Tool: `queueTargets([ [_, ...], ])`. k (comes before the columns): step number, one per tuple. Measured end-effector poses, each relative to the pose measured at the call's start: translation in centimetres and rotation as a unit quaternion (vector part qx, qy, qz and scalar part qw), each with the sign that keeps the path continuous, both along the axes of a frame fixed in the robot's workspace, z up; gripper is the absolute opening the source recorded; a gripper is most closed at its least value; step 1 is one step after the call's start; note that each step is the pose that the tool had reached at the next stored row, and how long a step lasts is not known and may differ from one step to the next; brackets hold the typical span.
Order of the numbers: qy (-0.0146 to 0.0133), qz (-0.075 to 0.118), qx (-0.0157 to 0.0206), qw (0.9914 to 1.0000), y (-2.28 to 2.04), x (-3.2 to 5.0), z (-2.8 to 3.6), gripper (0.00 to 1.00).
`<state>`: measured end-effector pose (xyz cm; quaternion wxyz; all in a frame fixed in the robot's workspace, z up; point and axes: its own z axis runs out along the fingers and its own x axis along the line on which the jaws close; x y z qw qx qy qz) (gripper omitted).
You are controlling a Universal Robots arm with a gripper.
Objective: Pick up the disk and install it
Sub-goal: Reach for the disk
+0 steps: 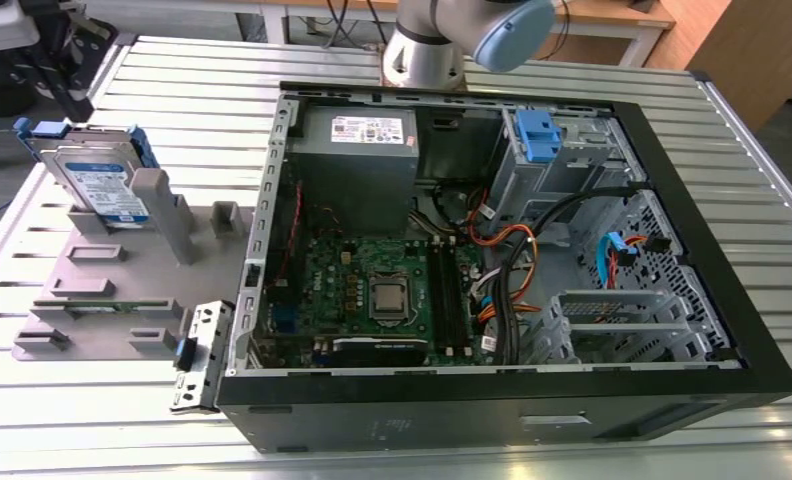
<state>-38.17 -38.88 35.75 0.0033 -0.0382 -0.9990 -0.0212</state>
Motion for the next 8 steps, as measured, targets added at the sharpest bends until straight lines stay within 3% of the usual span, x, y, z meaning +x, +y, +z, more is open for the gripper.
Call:
queueTargets([
  [8, 0.0000, 0.000, 0.0000, 1.00000, 0.48, -0.71, -0.73, 0.11],
])
